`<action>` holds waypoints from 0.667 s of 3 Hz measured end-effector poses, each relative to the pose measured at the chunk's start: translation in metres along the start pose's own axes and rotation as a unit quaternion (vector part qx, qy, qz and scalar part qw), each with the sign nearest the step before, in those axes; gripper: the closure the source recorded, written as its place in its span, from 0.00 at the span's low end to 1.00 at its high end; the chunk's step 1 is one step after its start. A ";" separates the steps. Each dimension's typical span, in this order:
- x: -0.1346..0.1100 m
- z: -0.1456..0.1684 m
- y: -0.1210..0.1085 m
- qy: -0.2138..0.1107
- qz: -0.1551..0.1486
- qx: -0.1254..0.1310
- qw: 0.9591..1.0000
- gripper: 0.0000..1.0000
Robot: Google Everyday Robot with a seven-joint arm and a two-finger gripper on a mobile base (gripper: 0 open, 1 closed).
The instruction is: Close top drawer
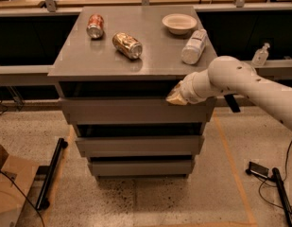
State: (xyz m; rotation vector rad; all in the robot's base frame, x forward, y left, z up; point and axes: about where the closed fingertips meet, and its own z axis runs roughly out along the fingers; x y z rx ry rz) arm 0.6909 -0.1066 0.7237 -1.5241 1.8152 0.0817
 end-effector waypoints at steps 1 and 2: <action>-0.003 0.008 0.007 0.004 -0.004 -0.032 0.999 1.00; -0.006 0.009 0.011 0.007 -0.006 -0.044 0.999 0.82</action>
Offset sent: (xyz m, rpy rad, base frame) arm -0.0015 0.0066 -0.0053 -0.0079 0.0370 0.0277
